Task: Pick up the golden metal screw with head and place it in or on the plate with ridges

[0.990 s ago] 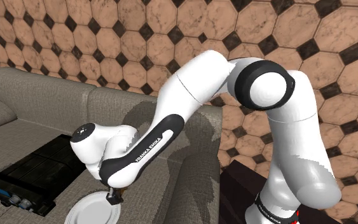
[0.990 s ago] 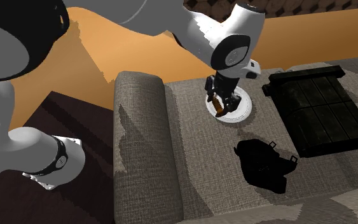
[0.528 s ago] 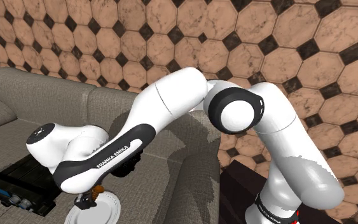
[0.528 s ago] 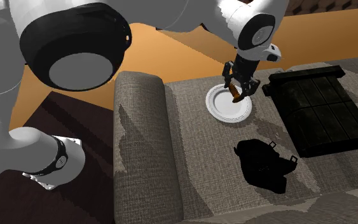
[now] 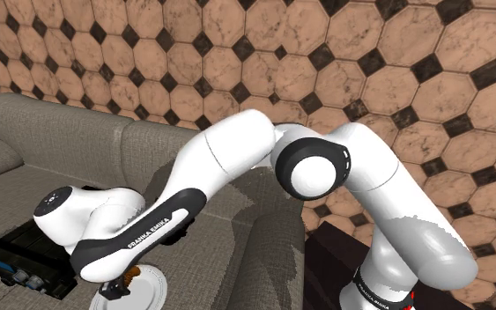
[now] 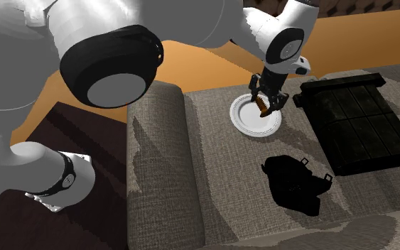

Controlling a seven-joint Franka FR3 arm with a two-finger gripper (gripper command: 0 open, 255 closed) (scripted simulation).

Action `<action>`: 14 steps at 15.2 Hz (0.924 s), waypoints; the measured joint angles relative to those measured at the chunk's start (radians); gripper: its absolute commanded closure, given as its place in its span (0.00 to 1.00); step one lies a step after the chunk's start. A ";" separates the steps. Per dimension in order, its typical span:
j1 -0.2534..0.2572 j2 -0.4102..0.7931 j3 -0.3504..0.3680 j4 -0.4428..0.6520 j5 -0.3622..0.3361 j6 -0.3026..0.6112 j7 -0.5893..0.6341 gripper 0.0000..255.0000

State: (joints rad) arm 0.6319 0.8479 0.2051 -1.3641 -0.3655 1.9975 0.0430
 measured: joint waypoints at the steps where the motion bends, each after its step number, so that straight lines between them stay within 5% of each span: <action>1: 0.002 0.011 -0.001 0.007 -0.001 0.004 0.001 1.00; 14: 0.007 0.078 -0.012 0.013 -0.015 0.066 0.016 1.00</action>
State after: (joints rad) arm 0.6388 0.9254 0.1928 -1.3514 -0.3808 2.0637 0.0587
